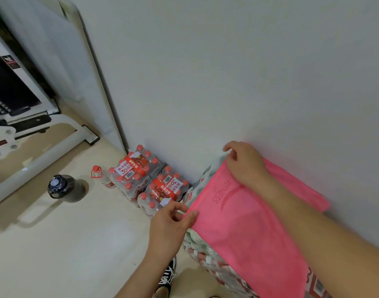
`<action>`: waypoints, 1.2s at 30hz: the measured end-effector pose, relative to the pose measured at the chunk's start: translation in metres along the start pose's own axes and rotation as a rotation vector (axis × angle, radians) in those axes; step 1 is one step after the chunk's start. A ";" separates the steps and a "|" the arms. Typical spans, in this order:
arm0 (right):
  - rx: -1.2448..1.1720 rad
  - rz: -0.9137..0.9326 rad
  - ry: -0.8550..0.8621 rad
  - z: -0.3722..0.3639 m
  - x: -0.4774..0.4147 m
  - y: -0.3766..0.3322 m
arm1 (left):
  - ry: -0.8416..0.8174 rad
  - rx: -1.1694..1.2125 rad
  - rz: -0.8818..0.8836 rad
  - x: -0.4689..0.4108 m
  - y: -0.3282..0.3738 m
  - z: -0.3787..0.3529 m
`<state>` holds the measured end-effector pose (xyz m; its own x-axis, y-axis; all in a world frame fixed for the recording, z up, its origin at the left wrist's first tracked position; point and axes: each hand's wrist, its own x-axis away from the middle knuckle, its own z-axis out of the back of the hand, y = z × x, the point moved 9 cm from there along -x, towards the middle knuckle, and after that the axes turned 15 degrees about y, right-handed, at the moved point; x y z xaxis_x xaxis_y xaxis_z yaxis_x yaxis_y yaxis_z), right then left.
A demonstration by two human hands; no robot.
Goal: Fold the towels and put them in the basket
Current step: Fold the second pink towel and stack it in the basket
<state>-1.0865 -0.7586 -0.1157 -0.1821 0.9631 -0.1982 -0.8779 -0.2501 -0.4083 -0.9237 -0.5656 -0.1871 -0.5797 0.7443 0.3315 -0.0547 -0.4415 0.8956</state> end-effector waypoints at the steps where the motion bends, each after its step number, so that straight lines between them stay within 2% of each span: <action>1: -0.024 0.089 -0.058 -0.004 0.006 -0.013 | 0.005 -0.012 -0.015 -0.001 0.000 0.000; 3: -0.033 0.233 -0.173 -0.010 0.019 -0.036 | 0.000 -0.036 -0.043 -0.002 0.003 -0.002; 5: -0.008 0.278 -0.253 -0.012 0.035 -0.051 | -0.036 0.009 -0.028 -0.002 0.007 -0.004; 7: -0.107 0.168 -0.358 -0.014 0.057 -0.058 | -0.110 0.132 0.042 0.001 0.011 -0.009; 9: -0.307 -0.030 -0.463 -0.016 0.084 -0.056 | -0.195 0.270 0.142 0.005 0.014 -0.014; 11: -0.444 -0.173 -0.486 -0.013 0.105 -0.053 | -0.265 0.400 0.248 0.010 0.018 -0.019; 13: -0.485 -0.218 -0.442 -0.005 0.120 -0.050 | -0.311 0.496 0.342 0.013 0.021 -0.024; 16: -0.527 -0.188 -0.331 0.009 0.134 -0.058 | -0.345 0.524 0.414 0.017 0.028 -0.027; 18: -0.566 -0.184 -0.258 0.016 0.139 -0.063 | -0.372 0.510 0.416 0.020 0.032 -0.029; 23: -0.653 -0.332 -0.111 0.019 0.141 -0.047 | -0.425 0.471 0.362 0.029 0.042 -0.028; 26: -0.685 -0.417 -0.126 0.014 0.146 -0.039 | -0.366 0.323 0.261 0.028 0.044 -0.023; 30: -0.712 -0.414 -0.103 0.018 0.148 -0.038 | -0.296 0.247 0.200 0.026 0.049 -0.018; 33: -0.620 -0.370 0.048 0.034 0.144 -0.036 | -0.259 0.264 0.193 0.029 0.052 -0.018; 36: -0.520 -0.251 0.176 0.052 0.140 -0.039 | -0.196 0.366 0.281 0.029 0.050 -0.017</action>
<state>-1.1012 -0.6091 -0.0812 0.1178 0.9790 -0.1663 -0.5450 -0.0762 -0.8350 -0.9577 -0.5747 -0.1375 -0.3654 0.7174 0.5931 0.3910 -0.4599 0.7972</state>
